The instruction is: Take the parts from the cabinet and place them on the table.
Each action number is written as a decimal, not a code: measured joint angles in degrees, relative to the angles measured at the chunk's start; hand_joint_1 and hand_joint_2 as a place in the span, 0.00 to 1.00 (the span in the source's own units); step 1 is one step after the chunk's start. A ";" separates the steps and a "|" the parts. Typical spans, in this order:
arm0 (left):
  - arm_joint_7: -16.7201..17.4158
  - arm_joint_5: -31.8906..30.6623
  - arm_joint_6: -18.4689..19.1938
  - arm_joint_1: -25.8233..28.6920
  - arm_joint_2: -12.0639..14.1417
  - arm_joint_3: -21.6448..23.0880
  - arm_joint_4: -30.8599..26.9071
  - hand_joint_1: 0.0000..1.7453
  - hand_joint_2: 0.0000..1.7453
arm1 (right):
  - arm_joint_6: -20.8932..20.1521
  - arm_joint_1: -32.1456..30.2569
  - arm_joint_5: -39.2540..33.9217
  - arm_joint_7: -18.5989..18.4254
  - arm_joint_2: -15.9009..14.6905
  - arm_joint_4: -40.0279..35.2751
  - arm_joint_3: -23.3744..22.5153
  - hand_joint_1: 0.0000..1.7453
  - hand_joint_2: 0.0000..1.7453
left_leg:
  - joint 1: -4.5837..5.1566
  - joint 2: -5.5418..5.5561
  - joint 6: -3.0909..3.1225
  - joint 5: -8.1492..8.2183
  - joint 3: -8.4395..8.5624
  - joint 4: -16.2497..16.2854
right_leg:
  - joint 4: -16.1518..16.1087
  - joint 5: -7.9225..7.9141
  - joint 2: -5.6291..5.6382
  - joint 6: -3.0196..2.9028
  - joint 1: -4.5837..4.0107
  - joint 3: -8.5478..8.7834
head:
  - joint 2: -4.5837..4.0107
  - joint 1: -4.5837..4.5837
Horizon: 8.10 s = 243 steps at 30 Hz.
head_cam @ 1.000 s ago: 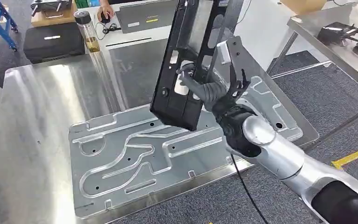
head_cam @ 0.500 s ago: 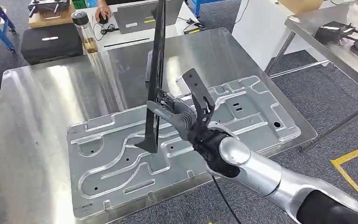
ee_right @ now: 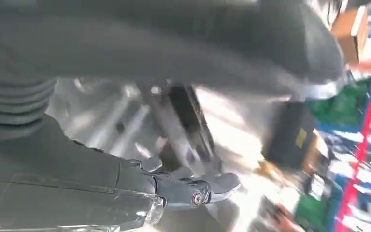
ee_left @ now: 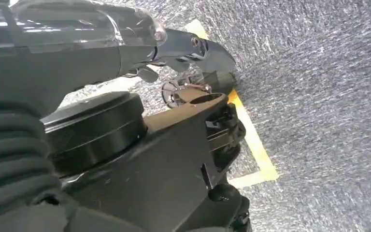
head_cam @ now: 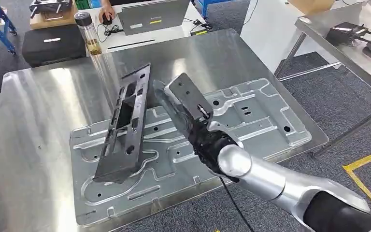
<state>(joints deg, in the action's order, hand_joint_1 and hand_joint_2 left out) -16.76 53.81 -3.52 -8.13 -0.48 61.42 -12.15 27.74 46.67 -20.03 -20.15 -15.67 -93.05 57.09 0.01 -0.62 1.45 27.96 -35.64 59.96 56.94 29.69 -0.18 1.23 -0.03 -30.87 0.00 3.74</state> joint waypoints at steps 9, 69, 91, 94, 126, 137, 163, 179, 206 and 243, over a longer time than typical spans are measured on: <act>-0.48 0.44 0.09 0.00 0.00 -0.02 0.00 0.00 0.00 | 0.37 5.40 6.30 -3.35 -0.13 0.59 -1.95 0.00 0.00 | 0.00 0.40 0.03 -0.02 0.00 0.01 | 0.00 0.00 -0.07 0.00 0.01 0.03 | 0.00 0.02; 9.75 5.29 -1.31 1.20 1.25 -2.84 0.20 0.00 0.00 | -10.38 -13.44 33.84 -6.26 -11.48 -16.63 -16.11 0.00 0.00 | 0.18 0.79 0.92 -0.40 1.74 -1.58 | 17.42 6.29 -0.21 1.57 0.95 -8.76 | 0.00 0.78; 10.71 5.68 -1.03 0.94 1.62 -2.86 0.17 0.00 0.00 | -12.74 -19.14 33.93 -2.54 -11.61 -16.96 -16.30 0.00 0.00 | -1.61 0.78 -3.19 5.14 7.60 -1.44 | 0.98 -6.38 -0.89 0.45 0.66 -6.04 | 0.00 -0.81; 10.75 5.73 -1.03 1.04 1.70 -2.89 0.20 0.00 0.00 | -12.83 -19.75 34.00 -2.54 -11.65 -16.87 -16.26 0.00 1.00 | -1.56 0.67 -1.09 3.58 6.30 -1.27 | 0.84 -6.66 -0.57 1.49 1.13 -6.65 | 0.00 -0.64; 10.69 6.56 -1.46 1.46 1.51 -2.93 0.17 0.00 0.00 | -9.58 -32.79 27.03 3.93 -11.50 -13.09 -20.63 0.00 0.00 | -1.09 2.44 -0.49 1.03 3.76 -1.62 | 4.28 1.76 1.69 0.60 -0.44 -2.70 | 0.00 0.26; 10.73 7.72 -2.30 1.45 1.40 -3.21 0.22 0.00 0.00 | -2.64 -40.10 26.65 7.71 -10.62 -9.66 -24.46 0.00 0.00 | -0.53 -5.60 -1.72 1.64 3.80 -1.57 | 0.28 -1.63 -3.66 0.16 -0.47 -1.44 | 0.00 1.70; 11.54 8.92 -3.74 1.52 1.27 -3.30 0.28 0.00 0.00 | 4.85 -47.72 7.07 21.39 -5.90 10.40 -28.92 0.00 0.00 | -0.94 -3.79 -0.64 1.78 4.37 -1.91 | 10.01 -0.25 -0.26 2.01 0.95 -7.16 | 0.00 1.92; 11.54 9.42 -3.85 1.68 1.22 -3.30 0.22 0.00 0.00 | 11.32 -49.64 7.37 21.99 -5.40 16.22 -34.38 0.00 0.00 | -0.93 2.78 -2.05 1.90 0.44 4.55 | 0.18 -2.36 4.55 -1.99 -0.23 -1.70 | 0.00 -0.46; 12.46 6.93 -4.44 1.25 0.44 -3.26 0.11 0.00 0.00 | -1.42 -42.85 7.29 9.24 10.45 71.43 -30.12 0.00 0.00 | -0.84 1.20 -2.77 11.24 -3.19 15.60 | 0.09 -2.52 2.02 -2.60 -0.40 -2.32 | 0.00 -0.11; 14.82 5.81 -7.63 1.26 0.57 -3.08 0.22 0.00 0.00 | -3.58 -41.42 7.94 4.98 13.62 78.79 -24.50 0.00 0.00 | -0.98 7.05 -1.97 1.31 2.58 -0.35 | 1.33 -0.23 6.93 -1.50 0.02 -1.11 | 0.00 -1.01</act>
<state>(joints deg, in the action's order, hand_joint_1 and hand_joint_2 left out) -1.94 59.63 -11.15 -6.87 0.09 58.34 -11.93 24.15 5.25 -12.09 -15.17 -2.05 -14.25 32.59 -0.97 6.43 -0.51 29.27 -33.05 59.61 58.27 29.46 6.75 -0.27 -0.01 -31.98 0.00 2.73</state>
